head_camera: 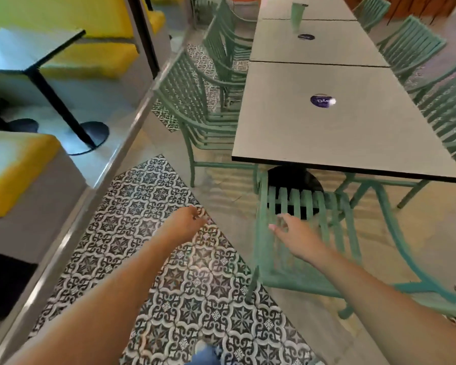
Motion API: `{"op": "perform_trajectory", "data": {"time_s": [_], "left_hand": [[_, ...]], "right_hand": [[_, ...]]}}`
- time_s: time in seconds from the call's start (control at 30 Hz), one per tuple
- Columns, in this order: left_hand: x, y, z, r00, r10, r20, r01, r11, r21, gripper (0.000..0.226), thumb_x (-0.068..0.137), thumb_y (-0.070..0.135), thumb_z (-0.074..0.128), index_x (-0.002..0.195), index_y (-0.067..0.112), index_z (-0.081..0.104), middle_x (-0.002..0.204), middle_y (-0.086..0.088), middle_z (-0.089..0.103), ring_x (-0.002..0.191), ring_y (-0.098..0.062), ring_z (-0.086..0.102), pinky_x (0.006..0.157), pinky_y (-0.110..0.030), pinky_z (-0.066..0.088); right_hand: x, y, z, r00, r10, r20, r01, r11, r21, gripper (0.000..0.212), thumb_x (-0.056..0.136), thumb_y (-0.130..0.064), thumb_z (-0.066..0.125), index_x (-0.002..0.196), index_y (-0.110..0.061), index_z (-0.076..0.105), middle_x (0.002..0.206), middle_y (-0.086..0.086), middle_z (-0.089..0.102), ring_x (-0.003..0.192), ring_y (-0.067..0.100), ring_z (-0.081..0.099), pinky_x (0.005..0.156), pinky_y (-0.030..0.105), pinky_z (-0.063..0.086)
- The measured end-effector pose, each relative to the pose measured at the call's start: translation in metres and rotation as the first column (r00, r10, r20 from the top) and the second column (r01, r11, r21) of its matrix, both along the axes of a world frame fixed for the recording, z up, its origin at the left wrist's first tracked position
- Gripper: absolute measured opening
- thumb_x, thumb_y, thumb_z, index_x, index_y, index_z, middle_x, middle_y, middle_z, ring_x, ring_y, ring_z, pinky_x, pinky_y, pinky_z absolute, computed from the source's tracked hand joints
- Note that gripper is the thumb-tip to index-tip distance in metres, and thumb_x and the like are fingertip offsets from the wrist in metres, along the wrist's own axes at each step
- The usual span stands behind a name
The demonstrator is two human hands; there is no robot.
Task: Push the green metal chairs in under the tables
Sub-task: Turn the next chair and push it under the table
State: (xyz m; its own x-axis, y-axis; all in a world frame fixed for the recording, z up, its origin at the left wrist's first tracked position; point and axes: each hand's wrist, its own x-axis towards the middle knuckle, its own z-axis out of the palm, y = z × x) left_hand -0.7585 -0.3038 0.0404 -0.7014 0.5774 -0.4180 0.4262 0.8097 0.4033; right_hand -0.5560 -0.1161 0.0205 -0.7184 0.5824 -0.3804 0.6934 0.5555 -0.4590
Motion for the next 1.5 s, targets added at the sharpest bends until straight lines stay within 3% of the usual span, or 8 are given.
{"op": "perform_trajectory", "data": {"time_s": [0.3,0.43,0.6,0.73,1.1,1.2,1.33,1.5], "left_hand": [[-0.175,-0.052,0.057,0.965,0.214,0.155,-0.242,0.95,0.196,0.053,0.094,0.043,0.056,0.136,0.013,0.049,0.122,-0.008,0.062,0.103,-0.024,0.062,0.093,-0.037,0.049],[-0.255,-0.047,0.054,0.877,0.422,0.229,-0.475,0.835,0.28,0.068,0.091,0.056,0.052,0.145,0.016,0.038,0.142,-0.011,0.049,0.126,-0.032,0.05,0.107,-0.048,0.039],[-0.365,-0.035,0.048,0.689,0.533,0.491,-0.715,0.613,0.338,0.039,0.094,0.048,0.054,0.117,0.017,0.048,0.114,-0.006,0.058,0.099,-0.024,0.059,0.092,-0.046,0.05],[-0.458,-0.025,0.055,0.66,0.534,0.528,-0.738,0.589,0.328,0.037,0.094,0.042,0.056,0.118,0.014,0.054,0.115,-0.012,0.06,0.097,-0.023,0.056,0.079,-0.039,0.048],[-0.7,0.085,0.051,0.701,0.317,0.639,-0.635,0.685,0.357,0.042,0.096,0.044,0.053,0.128,0.016,0.052,0.114,-0.006,0.061,0.104,-0.023,0.061,0.093,-0.047,0.052],[-0.764,0.126,0.044,0.701,0.232,0.675,-0.587,0.725,0.36,0.039,0.097,0.041,0.052,0.126,0.015,0.052,0.116,-0.007,0.062,0.104,-0.023,0.061,0.093,-0.047,0.051],[-0.845,0.171,0.039,0.703,0.179,0.688,-0.522,0.787,0.328,0.036,0.096,0.04,0.055,0.123,0.016,0.054,0.117,-0.007,0.062,0.106,-0.025,0.061,0.093,-0.046,0.05],[-0.931,0.247,0.027,0.699,0.14,0.701,-0.396,0.892,0.217,0.038,0.094,0.042,0.057,0.122,0.017,0.054,0.112,-0.003,0.061,0.102,-0.022,0.06,0.089,-0.044,0.049]], "right_hand": [[-0.214,-0.083,0.023,0.995,0.089,-0.033,-0.09,0.996,-0.019,0.059,0.097,-0.051,0.043,0.145,-0.017,0.037,0.148,0.006,0.042,0.132,0.023,0.044,0.105,0.035,0.038],[-0.299,-0.072,0.03,0.99,-0.086,-0.114,0.071,0.989,-0.129,0.053,0.098,-0.05,0.041,0.141,-0.019,0.04,0.136,0.005,0.054,0.12,0.025,0.055,0.086,0.03,0.043],[-0.424,-0.046,0.008,0.87,-0.45,-0.204,0.314,0.823,-0.474,0.048,0.1,-0.046,0.038,0.137,-0.016,0.047,0.137,0.008,0.052,0.122,0.027,0.052,0.095,0.034,0.041],[-0.522,-0.027,-0.002,0.823,-0.53,-0.205,0.319,0.729,-0.606,0.046,0.1,-0.044,0.038,0.13,-0.011,0.051,0.129,0.008,0.056,0.116,0.026,0.054,0.097,0.041,0.046],[-0.743,0.061,0.001,0.717,-0.669,-0.196,0.425,0.642,-0.638,0.037,0.102,-0.036,0.04,0.122,-0.009,0.056,0.108,0.005,0.063,0.099,0.026,0.059,0.091,0.043,0.046],[-0.803,0.087,-0.011,0.674,-0.703,-0.227,0.472,0.647,-0.599,0.03,0.1,-0.041,0.042,0.103,-0.016,0.058,0.087,-0.002,0.055,0.082,0.017,0.054,0.075,0.03,0.041],[-0.866,0.113,-0.021,0.616,-0.757,-0.22,0.557,0.615,-0.558,0.045,0.099,-0.035,0.045,0.096,0.007,0.062,0.082,0.026,0.058,0.077,0.019,0.051,0.065,0.032,0.034],[-0.924,0.152,-0.034,0.555,-0.811,-0.186,0.656,0.564,-0.502,0.034,0.088,-0.047,0.048,0.083,-0.014,0.056,0.074,0.003,0.054,0.074,0.021,0.051,0.055,0.028,0.035]]}}
